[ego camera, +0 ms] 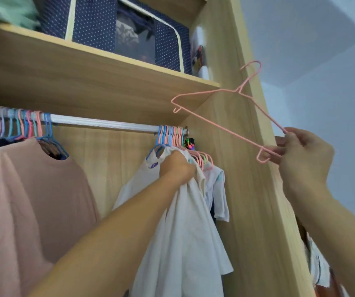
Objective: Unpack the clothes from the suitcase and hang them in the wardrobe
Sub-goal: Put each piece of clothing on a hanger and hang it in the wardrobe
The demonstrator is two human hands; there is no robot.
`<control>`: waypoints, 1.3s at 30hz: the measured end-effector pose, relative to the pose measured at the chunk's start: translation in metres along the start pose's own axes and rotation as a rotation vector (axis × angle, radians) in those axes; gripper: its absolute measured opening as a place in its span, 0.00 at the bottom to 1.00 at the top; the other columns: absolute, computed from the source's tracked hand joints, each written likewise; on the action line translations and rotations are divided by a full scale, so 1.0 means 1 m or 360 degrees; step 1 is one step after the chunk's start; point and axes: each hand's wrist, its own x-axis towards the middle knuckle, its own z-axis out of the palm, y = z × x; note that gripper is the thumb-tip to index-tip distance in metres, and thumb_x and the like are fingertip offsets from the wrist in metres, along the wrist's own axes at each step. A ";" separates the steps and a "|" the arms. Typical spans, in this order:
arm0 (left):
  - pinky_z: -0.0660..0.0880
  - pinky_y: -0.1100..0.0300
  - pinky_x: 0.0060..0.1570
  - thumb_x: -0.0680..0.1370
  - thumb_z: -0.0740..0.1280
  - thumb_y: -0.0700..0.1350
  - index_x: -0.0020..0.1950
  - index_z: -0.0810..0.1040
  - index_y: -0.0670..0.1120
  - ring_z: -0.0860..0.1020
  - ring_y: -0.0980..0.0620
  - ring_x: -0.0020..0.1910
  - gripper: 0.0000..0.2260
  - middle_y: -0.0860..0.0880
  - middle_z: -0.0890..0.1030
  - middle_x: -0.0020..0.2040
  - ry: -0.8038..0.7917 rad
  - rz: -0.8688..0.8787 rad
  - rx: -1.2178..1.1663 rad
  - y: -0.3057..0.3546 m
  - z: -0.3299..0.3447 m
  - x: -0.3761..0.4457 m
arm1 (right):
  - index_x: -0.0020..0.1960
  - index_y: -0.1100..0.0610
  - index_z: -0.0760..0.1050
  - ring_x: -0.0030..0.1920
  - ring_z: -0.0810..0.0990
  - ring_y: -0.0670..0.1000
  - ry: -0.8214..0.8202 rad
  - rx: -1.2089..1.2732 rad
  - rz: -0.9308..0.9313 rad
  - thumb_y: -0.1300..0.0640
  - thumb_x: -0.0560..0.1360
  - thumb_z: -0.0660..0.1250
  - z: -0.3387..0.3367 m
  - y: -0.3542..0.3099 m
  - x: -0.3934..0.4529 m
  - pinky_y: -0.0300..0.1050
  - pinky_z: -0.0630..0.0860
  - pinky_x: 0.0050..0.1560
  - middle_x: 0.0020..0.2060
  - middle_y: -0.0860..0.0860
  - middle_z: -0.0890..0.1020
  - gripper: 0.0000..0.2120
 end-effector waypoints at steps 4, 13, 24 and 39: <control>0.71 0.56 0.57 0.76 0.68 0.56 0.77 0.63 0.42 0.75 0.42 0.67 0.34 0.42 0.75 0.70 -0.0229 0.0032 -0.0058 0.002 -0.001 0.006 | 0.60 0.61 0.76 0.30 0.84 0.58 -0.0068 0.0014 0.0066 0.63 0.83 0.57 0.003 -0.003 0.007 0.52 0.84 0.47 0.25 0.48 0.82 0.11; 0.71 0.50 0.68 0.83 0.64 0.49 0.64 0.80 0.46 0.76 0.46 0.63 0.13 0.46 0.78 0.65 0.0021 -0.0057 -0.1197 0.040 -0.006 -0.123 | 0.59 0.59 0.78 0.33 0.84 0.54 -0.0246 0.0059 0.0241 0.62 0.83 0.58 -0.083 -0.013 -0.005 0.40 0.81 0.37 0.33 0.61 0.84 0.10; 0.84 0.47 0.47 0.86 0.59 0.43 0.61 0.72 0.45 0.85 0.43 0.41 0.06 0.45 0.80 0.39 -0.0734 -0.0611 -0.2047 0.178 0.154 -0.420 | 0.50 0.51 0.81 0.37 0.80 0.55 -0.0517 -0.0456 0.0926 0.50 0.76 0.65 -0.507 -0.013 -0.121 0.53 0.75 0.50 0.32 0.58 0.79 0.08; 0.73 0.63 0.33 0.83 0.64 0.42 0.59 0.73 0.47 0.79 0.52 0.35 0.05 0.49 0.79 0.41 -0.3169 -0.0776 -0.0661 0.237 0.448 -0.878 | 0.45 0.61 0.78 0.31 0.68 0.48 0.0797 -0.1086 0.2183 0.54 0.84 0.58 -0.935 -0.069 -0.252 0.38 0.67 0.31 0.29 0.53 0.72 0.15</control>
